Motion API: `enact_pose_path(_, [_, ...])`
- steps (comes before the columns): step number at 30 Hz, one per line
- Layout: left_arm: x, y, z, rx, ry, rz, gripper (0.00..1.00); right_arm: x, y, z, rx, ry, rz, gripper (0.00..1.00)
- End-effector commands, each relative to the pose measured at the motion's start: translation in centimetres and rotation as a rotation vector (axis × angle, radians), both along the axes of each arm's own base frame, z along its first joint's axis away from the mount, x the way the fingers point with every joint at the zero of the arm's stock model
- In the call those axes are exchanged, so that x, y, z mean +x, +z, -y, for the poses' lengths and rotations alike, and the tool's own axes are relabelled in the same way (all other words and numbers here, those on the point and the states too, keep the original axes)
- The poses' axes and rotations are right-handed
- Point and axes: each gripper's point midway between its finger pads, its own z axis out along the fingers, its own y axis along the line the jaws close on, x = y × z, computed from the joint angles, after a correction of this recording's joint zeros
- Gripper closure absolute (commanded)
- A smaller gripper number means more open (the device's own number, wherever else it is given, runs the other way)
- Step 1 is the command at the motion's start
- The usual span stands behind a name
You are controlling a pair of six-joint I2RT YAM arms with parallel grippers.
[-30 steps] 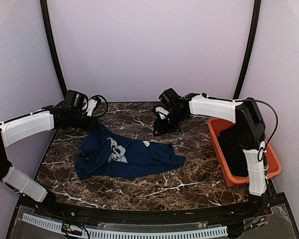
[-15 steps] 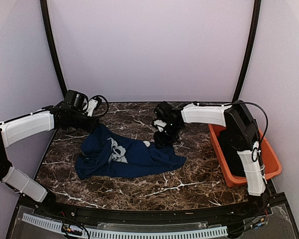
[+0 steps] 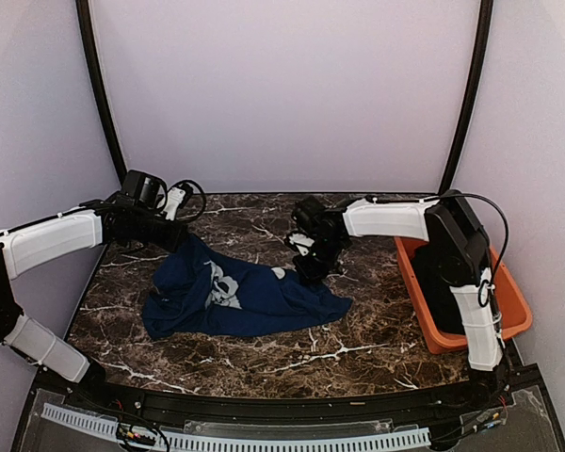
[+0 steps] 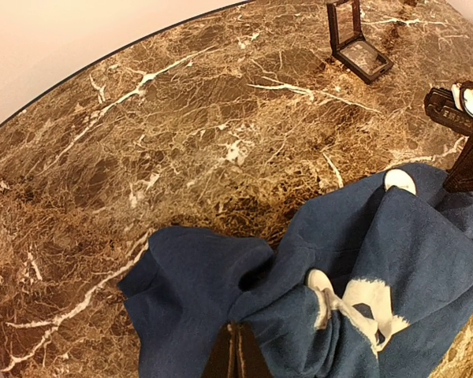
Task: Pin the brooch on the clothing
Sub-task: Pick up the clothing with brooches from the center of the board, then flatten out the clothing with brooches at the center of the board.
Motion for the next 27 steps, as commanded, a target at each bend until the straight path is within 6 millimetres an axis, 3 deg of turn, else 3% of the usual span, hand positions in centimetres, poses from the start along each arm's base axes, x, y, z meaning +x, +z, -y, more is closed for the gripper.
enact_pose_path(1, [-0.1,-0.2,-0.2,-0.009,0.008,-0.009,0.99,-0.4,1.2,0.3,0.000,0.001,0.028,1.00])
enact_pose_path(5, [0.1,0.4,-0.6,0.007,0.023,0.016,0.99,2.5,5.1,1.9,0.015,-0.104,0.178,1.00])
enact_pose_path(9, [0.5,3.2,-1.4,0.009,0.054,0.109,0.99,5.1,10.1,4.1,0.036,-0.218,0.349,1.00])
enact_pose_path(16, [-0.4,9.1,-1.6,-0.040,0.029,0.297,0.99,5.5,17.5,5.0,0.188,-0.267,0.540,1.00])
enact_pose_path(18, [-1.0,10.6,-1.6,-0.060,0.015,0.352,0.99,4.9,18.4,4.6,0.234,-0.233,0.550,1.00])
enact_pose_path(22, [-1.7,11.4,-1.2,-0.088,-0.019,0.380,0.99,4.0,17.8,4.7,0.231,-0.198,0.523,1.00])
enact_pose_path(27, [-2.4,12.5,-0.9,-0.112,-0.040,0.400,0.99,2.4,19.1,5.1,0.299,-0.174,0.552,1.00])
